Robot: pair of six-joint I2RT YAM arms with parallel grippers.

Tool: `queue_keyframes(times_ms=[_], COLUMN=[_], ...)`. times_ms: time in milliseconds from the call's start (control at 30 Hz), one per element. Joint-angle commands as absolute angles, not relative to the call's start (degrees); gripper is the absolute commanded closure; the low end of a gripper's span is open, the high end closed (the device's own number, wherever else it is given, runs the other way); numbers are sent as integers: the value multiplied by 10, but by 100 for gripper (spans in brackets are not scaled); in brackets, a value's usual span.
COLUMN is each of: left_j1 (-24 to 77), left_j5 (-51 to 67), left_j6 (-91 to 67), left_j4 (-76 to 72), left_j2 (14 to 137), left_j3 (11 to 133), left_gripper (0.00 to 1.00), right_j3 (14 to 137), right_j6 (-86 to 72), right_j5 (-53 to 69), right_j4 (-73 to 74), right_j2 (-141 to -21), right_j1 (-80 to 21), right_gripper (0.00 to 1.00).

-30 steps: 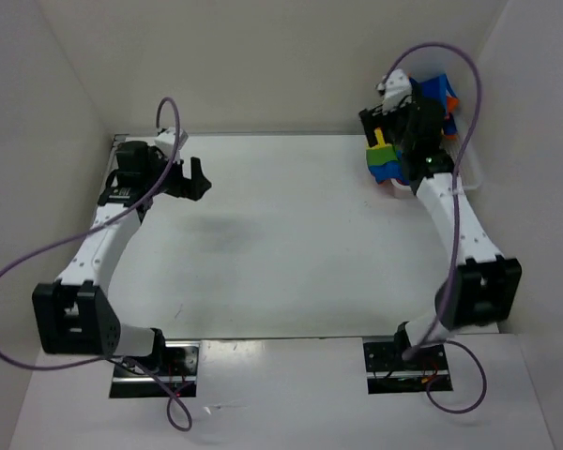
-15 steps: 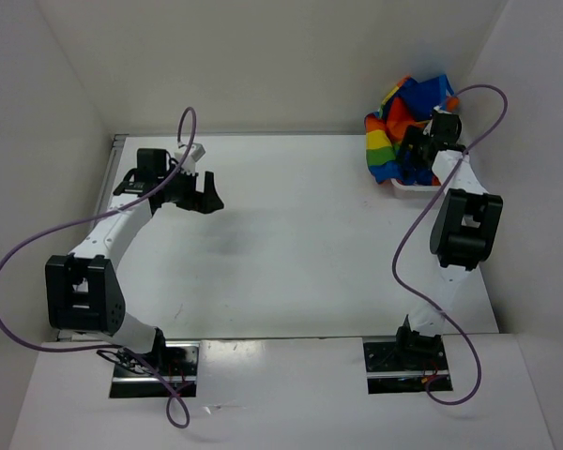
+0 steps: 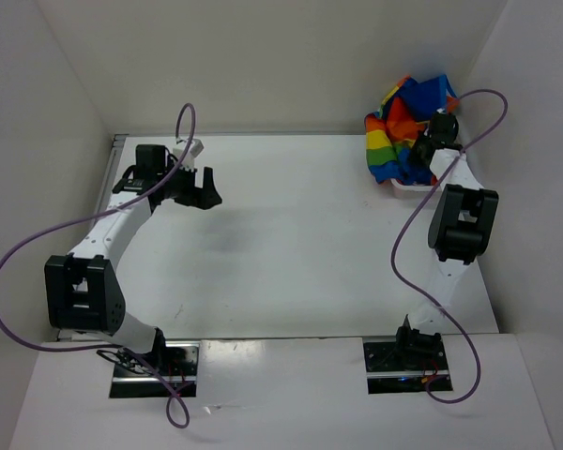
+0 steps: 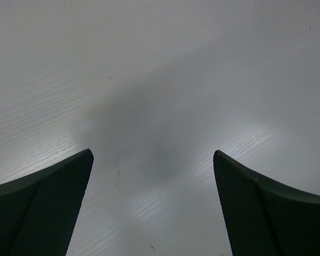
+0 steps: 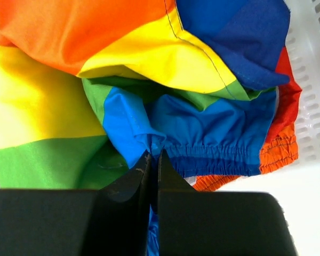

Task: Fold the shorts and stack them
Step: Grab the shorts from the pile, then move the shorts to the center of the board

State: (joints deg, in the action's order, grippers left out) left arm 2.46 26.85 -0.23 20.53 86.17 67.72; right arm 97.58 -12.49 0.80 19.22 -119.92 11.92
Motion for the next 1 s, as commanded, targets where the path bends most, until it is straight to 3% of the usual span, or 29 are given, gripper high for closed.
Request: queue_keyframes(times_ms=[0,133,233,433,633,767,800,867,900,933,967], left_j1=[27,27,27,27,-34,-54,-54,-54,-54,-54,-54], left_j5=[268,262,238,166,149,142,148,156,174,184,192], left_j6=[0,0,0,0,0,0,0,0,0,0,0], left_j4=[185,174,158,131,120,113,113,120,120,134,142], left_j2=[839,816,790,719,614,571,571,571,566,566,566], left_j3=[673,668,668,657,657,645,645,639,634,634,627], left_gripper=[0,0,0,0,0,0,0,0,0,0,0], right_j3=[1029,1125,1263,1430,1408,1287,1257,1177,1150,1139,1131], right_j6=[-113,-50,13,54,-58,-34,-21,-7,-2,10,27], right_j5=[9,-31,-89,-26,161,104,82,57,51,59,59], right_j4=[178,184,184,258,298,293,287,276,276,282,282], right_j2=[-1156,-1104,-1068,-1041,-1010,-973,-966,-961,-968,-973,-979], right_j1=[120,57,-16,-195,-222,-222,-210,-182,-153,-142,-135], right_gripper=[100,100,100,100,100,100,86,49,20,9,5])
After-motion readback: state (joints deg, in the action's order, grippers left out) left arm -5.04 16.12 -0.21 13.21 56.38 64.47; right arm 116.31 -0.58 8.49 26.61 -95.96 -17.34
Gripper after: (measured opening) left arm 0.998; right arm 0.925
